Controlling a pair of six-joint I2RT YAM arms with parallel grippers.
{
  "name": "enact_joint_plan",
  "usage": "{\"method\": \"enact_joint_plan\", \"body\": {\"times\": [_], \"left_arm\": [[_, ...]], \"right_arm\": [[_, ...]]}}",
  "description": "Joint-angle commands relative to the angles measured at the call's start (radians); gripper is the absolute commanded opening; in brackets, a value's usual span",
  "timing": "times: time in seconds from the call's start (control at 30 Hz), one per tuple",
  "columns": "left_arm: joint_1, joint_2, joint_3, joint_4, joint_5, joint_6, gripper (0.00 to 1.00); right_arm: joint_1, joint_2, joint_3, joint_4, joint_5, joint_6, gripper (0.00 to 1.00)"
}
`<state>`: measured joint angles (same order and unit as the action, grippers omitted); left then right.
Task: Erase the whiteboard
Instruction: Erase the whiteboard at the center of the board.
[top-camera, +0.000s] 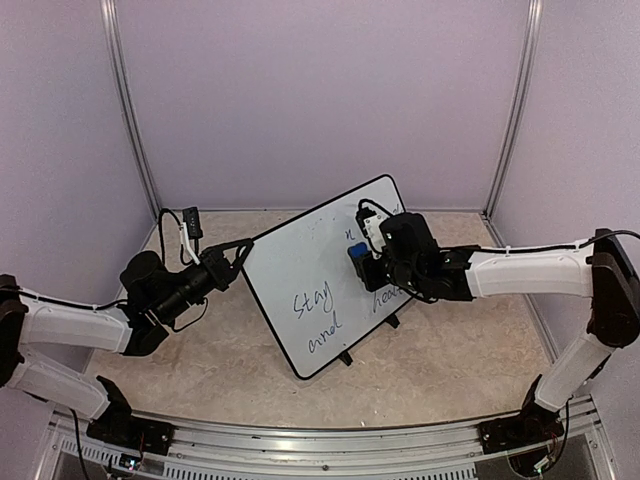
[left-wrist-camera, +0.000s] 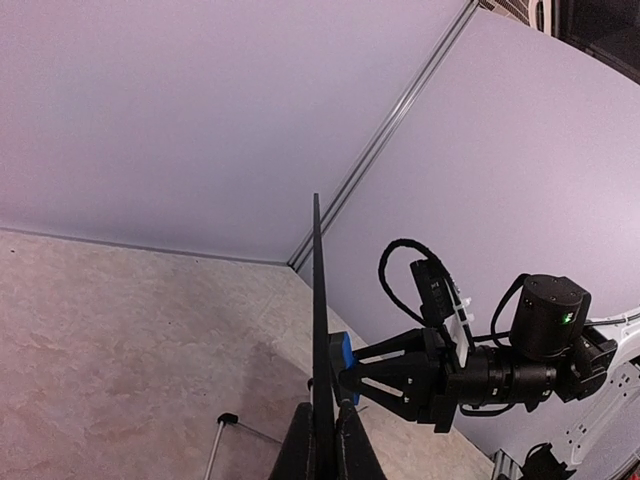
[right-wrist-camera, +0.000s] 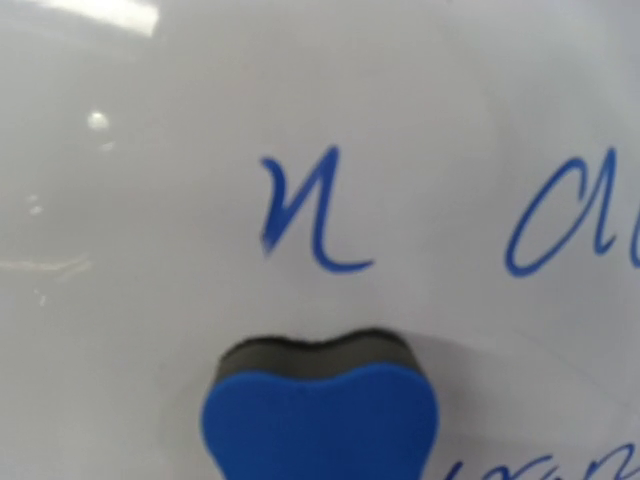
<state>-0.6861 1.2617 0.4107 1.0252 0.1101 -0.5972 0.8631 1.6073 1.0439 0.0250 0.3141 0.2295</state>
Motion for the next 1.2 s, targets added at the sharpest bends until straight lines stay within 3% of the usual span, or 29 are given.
{"method": "enact_joint_plan", "body": {"times": [0.0,0.37,0.87,1.17], "left_arm": [[-0.033,0.016,0.022,0.059,0.212,0.075,0.00],[-0.033,-0.004,0.020,0.040,0.203,0.087,0.00],[-0.033,0.001,0.020,0.049,0.204,0.081,0.00],[-0.033,-0.006,0.018,0.039,0.203,0.087,0.00]], "right_arm": [[-0.008,0.031,0.030,-0.057,-0.015,-0.014,0.23],[-0.052,0.109,0.241,-0.079,-0.026,-0.063,0.23],[-0.054,-0.001,-0.045,-0.027,-0.039,0.037,0.23],[-0.054,0.076,0.161,-0.062,-0.012,-0.038,0.23]]}}
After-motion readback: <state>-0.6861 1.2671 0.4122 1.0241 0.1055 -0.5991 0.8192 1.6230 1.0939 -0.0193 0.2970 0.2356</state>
